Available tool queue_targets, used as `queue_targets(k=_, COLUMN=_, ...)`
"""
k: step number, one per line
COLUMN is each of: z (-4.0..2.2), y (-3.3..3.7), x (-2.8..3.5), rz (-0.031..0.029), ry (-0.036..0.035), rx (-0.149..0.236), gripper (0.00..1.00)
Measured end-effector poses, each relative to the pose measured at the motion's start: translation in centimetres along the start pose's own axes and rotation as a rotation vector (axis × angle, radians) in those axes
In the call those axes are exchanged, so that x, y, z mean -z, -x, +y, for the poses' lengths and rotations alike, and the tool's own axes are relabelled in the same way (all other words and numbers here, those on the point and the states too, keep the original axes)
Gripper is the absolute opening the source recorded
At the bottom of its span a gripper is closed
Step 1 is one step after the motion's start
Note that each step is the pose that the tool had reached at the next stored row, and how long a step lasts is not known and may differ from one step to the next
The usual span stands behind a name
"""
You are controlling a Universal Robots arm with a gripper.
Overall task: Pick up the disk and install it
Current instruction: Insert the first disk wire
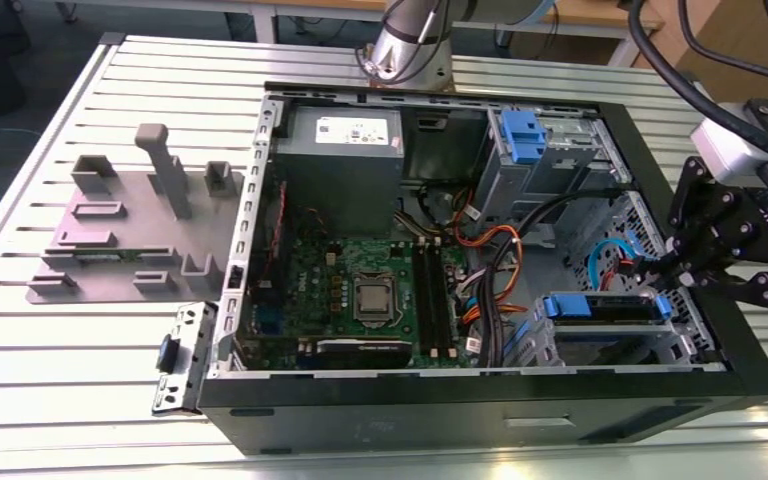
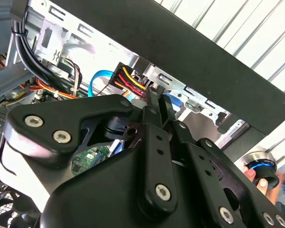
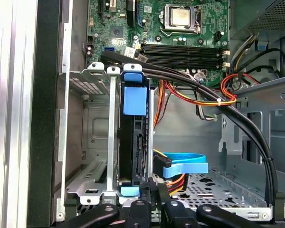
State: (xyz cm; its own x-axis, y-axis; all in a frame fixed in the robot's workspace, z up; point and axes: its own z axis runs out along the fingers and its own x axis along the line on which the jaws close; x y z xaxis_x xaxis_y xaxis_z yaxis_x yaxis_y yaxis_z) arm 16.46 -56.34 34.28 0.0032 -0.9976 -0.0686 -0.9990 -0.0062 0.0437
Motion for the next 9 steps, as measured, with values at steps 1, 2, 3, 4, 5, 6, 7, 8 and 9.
queue_targets(k=1, z=0.0, y=0.0, x=0.0, rz=0.0, ry=0.0, rx=0.0, gripper=0.18)
queue_targets(k=2, z=0.0, y=0.0, x=0.0, rz=0.0001, ry=0.0, rx=0.0, gripper=0.18)
queue_targets(k=3, z=0.0, y=0.0, x=-0.01, rz=0.0001, ry=0.0, rx=0.0, gripper=0.18)
queue_targets(k=4, z=0.0, y=0.0, x=-0.01, rz=0.0, ry=0.0, rx=0.0, gripper=0.18)
queue_targets(k=5, z=0.05, y=0.0, x=-0.03, rz=-0.0004, ry=-0.0001, rx=0.0, gripper=0.18)
queue_targets(k=6, z=0.1, y=0.0, x=-0.03, rz=-0.0002, ry=0.0, rx=0.0, gripper=0.18)
queue_targets(k=7, z=0.13, y=0.0, x=-0.02, rz=-0.0001, ry=0.0, rx=0.0, gripper=0.18)
queue_targets(k=8, z=0.19, y=0.0, x=-0.02, rz=0.0, ry=-0.0001, rx=-0.001, gripper=0.18)
queue_targets(k=9, z=0.33, y=0.01, x=-0.02, rz=0.0001, ry=-0.0002, rx=-0.002, gripper=0.18)
